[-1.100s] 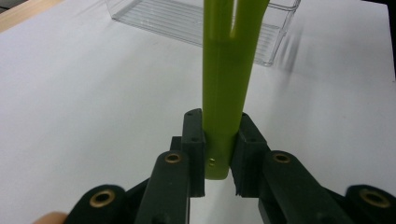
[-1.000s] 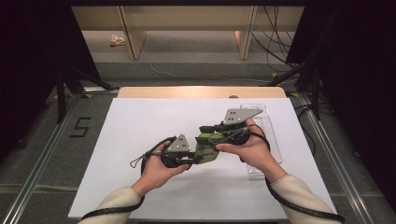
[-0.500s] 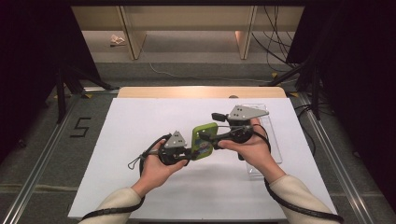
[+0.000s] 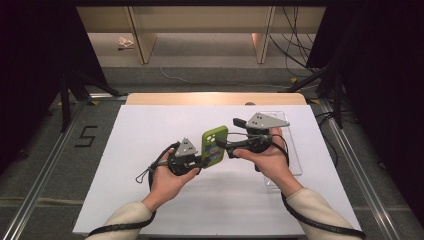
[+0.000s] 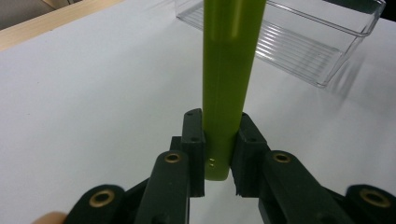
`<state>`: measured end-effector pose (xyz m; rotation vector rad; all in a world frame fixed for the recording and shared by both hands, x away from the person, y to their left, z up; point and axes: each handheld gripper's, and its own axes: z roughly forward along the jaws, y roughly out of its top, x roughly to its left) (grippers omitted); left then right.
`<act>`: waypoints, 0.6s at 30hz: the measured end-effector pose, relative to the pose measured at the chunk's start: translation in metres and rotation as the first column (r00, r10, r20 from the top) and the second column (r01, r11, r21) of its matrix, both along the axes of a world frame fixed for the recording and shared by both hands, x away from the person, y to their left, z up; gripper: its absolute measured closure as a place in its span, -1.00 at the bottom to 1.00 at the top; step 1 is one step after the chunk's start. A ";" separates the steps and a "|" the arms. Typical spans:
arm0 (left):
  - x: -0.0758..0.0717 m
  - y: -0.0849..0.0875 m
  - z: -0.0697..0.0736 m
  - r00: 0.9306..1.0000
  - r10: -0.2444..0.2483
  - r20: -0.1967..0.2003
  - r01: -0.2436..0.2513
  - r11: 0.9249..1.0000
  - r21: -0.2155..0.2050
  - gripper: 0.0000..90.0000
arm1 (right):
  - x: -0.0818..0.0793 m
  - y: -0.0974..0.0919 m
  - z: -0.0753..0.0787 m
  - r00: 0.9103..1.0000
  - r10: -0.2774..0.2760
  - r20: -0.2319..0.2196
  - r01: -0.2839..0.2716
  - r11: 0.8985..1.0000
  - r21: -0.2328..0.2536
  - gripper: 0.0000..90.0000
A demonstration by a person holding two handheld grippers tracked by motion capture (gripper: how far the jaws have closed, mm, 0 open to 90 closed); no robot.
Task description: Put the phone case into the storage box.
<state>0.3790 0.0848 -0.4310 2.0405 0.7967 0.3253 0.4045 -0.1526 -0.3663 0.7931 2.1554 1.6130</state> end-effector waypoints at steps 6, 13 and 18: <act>0.000 0.000 0.000 1.000 0.016 0.000 -0.016 1.000 -0.001 0.72 | -0.001 0.000 0.000 1.000 -0.017 0.007 0.017 1.000 -0.002 -0.77; 0.000 -0.002 0.002 0.999 0.036 0.000 -0.036 0.999 0.000 0.72 | -0.002 0.002 -0.001 1.000 -0.030 0.005 0.030 1.000 0.008 -0.78; 0.001 -0.004 0.002 0.999 0.048 -0.003 -0.048 0.999 -0.003 0.72 | -0.003 0.004 -0.002 0.999 -0.041 0.003 0.041 0.999 0.013 -0.78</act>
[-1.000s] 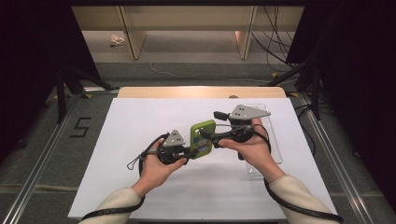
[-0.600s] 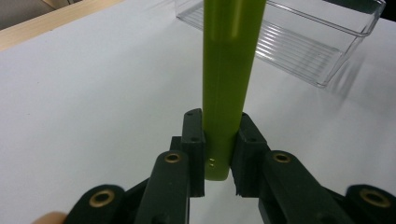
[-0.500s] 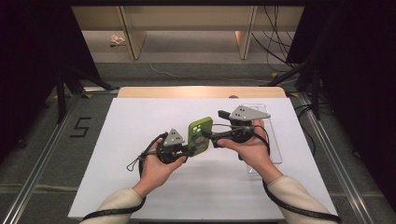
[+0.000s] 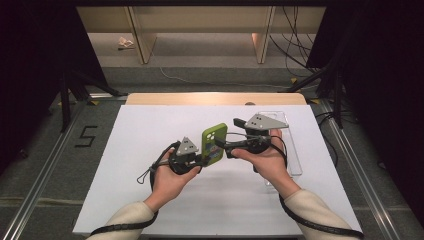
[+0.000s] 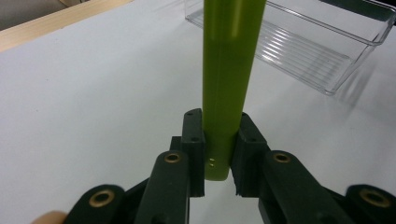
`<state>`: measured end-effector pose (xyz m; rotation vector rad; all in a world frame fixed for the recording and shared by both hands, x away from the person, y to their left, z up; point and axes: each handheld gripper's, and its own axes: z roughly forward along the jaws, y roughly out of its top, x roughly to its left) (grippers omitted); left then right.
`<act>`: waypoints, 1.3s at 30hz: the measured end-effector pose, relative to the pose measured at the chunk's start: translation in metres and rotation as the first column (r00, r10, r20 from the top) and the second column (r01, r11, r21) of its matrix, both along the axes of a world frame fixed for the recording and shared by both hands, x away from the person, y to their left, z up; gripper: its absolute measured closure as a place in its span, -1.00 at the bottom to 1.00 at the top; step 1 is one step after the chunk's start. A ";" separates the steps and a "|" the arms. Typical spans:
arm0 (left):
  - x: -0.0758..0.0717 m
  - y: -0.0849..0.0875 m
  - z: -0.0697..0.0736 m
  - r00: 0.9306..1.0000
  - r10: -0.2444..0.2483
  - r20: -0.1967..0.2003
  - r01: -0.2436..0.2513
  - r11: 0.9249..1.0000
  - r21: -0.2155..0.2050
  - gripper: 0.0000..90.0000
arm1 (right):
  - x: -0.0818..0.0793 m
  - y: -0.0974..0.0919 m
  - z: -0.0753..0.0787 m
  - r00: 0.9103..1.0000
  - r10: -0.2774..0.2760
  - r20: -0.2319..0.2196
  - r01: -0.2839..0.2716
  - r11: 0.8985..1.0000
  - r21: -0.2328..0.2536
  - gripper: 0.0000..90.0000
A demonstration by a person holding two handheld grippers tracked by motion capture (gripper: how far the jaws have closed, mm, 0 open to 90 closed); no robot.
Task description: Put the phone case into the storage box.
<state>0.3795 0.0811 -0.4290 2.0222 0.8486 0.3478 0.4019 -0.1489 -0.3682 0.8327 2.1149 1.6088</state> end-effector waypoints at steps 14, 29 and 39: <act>0.000 -0.008 0.000 1.000 0.025 -0.018 -0.025 1.000 0.000 0.72 | -0.005 0.010 -0.005 0.999 -0.041 0.000 0.041 0.999 0.008 -0.79; 0.000 -0.017 0.001 0.999 0.037 -0.023 -0.037 0.999 -0.003 0.72 | -0.008 0.016 -0.007 0.998 -0.067 0.000 0.067 0.998 0.016 -0.80; 0.000 -0.020 0.001 0.999 0.045 -0.028 -0.045 0.999 -0.011 0.72 | -0.008 0.018 -0.009 0.996 -0.085 -0.001 0.085 0.996 0.010 -0.80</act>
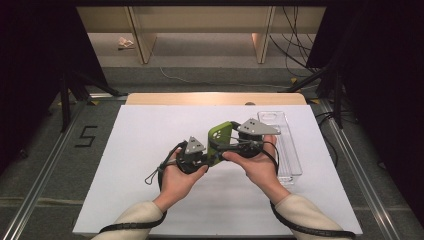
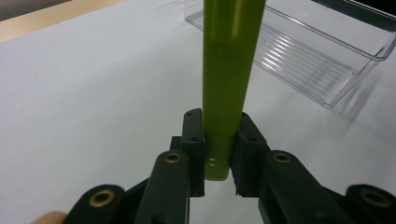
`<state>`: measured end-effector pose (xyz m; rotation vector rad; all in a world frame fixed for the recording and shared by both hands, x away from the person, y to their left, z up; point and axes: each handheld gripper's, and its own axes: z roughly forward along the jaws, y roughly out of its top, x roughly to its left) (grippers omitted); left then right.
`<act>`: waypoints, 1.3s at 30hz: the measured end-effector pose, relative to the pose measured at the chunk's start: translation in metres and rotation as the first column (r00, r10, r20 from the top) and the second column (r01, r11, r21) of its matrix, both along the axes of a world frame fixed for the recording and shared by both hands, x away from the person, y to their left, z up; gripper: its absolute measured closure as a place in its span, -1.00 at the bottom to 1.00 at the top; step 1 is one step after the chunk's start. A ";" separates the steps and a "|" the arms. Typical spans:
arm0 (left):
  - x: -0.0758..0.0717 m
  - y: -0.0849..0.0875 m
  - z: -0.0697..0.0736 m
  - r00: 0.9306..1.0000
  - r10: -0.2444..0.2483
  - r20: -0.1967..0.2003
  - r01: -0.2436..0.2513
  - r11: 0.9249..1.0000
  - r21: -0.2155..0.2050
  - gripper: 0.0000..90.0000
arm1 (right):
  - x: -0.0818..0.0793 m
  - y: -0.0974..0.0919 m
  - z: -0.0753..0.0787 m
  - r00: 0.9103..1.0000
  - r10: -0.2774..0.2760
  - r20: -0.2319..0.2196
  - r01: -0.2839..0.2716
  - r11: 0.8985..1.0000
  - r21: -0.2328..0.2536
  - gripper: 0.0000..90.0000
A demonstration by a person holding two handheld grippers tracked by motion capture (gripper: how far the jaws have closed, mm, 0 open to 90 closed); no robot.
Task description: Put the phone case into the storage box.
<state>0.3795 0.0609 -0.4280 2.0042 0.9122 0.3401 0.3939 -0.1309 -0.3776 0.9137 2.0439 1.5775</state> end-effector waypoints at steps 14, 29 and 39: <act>-0.002 -0.006 -0.001 1.000 -0.015 -0.004 0.015 1.000 0.001 0.72 | 0.002 0.000 -0.003 1.000 -0.024 -0.011 0.024 1.000 0.006 -0.78; -0.002 -0.006 0.000 1.000 -0.018 -0.009 0.018 1.000 -0.008 0.72 | 0.001 0.000 -0.005 0.999 -0.038 -0.002 0.038 0.999 0.002 -0.67; -0.002 -0.006 0.000 1.000 -0.017 -0.012 0.017 1.000 -0.013 0.72 | 0.000 0.002 -0.005 0.999 -0.042 0.014 0.042 0.999 0.004 -0.65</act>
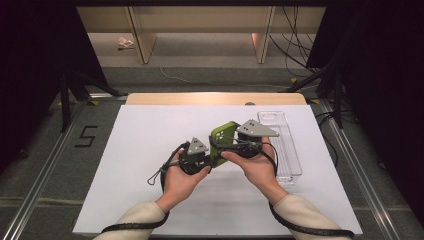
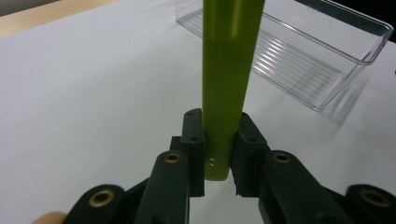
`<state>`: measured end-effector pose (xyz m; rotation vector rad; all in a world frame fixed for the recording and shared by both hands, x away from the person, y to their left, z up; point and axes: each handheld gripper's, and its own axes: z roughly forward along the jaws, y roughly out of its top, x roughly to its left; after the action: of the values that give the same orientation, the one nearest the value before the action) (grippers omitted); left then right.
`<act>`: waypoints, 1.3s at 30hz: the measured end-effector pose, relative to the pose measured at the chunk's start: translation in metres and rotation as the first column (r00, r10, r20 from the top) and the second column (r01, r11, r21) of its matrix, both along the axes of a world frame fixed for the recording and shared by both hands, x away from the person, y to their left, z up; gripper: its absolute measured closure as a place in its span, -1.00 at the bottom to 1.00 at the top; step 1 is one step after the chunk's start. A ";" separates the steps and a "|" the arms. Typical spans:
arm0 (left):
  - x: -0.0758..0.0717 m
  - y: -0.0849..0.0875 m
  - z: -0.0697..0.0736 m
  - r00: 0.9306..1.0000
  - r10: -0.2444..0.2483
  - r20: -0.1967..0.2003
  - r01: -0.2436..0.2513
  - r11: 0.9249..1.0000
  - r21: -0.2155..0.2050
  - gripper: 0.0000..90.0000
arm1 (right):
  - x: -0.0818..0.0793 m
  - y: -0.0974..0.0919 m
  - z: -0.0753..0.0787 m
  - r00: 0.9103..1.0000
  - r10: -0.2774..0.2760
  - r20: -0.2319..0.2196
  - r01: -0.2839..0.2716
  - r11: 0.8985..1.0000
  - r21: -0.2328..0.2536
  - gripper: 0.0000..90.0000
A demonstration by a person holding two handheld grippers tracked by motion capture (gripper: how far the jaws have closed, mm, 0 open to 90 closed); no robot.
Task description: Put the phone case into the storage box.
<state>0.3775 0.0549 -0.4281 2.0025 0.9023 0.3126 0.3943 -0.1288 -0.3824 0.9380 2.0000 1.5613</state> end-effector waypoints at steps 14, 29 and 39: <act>0.000 0.000 -0.001 1.000 -0.010 -0.003 0.010 1.000 0.004 0.71 | 0.000 -0.001 0.000 1.000 0.010 -0.013 -0.010 1.000 -0.001 -0.63; 0.000 0.000 0.000 1.000 -0.007 0.009 0.007 1.000 0.001 0.71 | -0.002 0.001 0.001 1.000 0.010 0.014 -0.010 1.000 -0.007 -0.62; 0.001 0.002 0.001 0.999 -0.017 0.033 0.017 1.000 0.004 0.65 | -0.002 -0.001 0.003 1.000 0.000 0.013 0.000 1.000 0.005 -0.62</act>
<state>0.3782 0.0564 -0.4268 2.0015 0.8640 0.3374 0.3925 -0.1298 -0.3796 0.9272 1.9883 1.5694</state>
